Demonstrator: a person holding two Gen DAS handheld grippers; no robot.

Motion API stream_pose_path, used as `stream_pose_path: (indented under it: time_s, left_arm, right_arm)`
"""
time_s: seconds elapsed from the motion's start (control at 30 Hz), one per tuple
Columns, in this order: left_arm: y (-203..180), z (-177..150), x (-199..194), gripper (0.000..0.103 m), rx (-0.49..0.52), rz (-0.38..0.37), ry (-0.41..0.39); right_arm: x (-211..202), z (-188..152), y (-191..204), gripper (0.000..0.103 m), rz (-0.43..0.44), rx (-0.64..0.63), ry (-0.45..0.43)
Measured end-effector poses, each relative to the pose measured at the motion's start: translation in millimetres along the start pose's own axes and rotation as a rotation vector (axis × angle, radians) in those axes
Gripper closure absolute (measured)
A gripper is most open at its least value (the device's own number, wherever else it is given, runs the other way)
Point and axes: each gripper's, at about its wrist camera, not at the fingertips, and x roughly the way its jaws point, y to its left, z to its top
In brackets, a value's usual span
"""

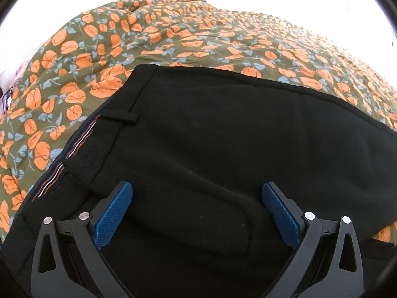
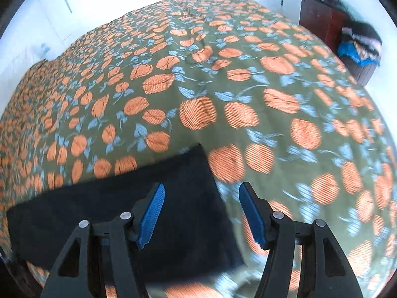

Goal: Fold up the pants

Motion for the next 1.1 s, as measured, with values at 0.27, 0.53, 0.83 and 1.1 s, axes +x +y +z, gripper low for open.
stream_pose_path:
  time_s: [0.27,0.53,0.83,1.1]
  left_arm:
    - [1.0,0.1,2.4,0.0,0.002,0.003,-0.001]
    - [0.6,4.9,3.7,0.0,0.014,0.021,0.025]
    - [-1.1,8.3,-55.0,0.001,0.034,-0.037,0.126]
    - [-37.5,-77.7,-161.4,0.001,0.211,-0.312,0.118]
  right_arm:
    - [-63.3,-42.3,11.8,0.099,0.037,-0.125,-0.164]
    - [-222.9,-232.6,4.6,0.099,0.113,-0.23,-0.315]
    - [-237.3,-349.7,-33.7,0.055,-0.115,0.054,-0.258]
    - [-233.3,-367.5,74.3,0.037,0.2,-0.011,-0.283]
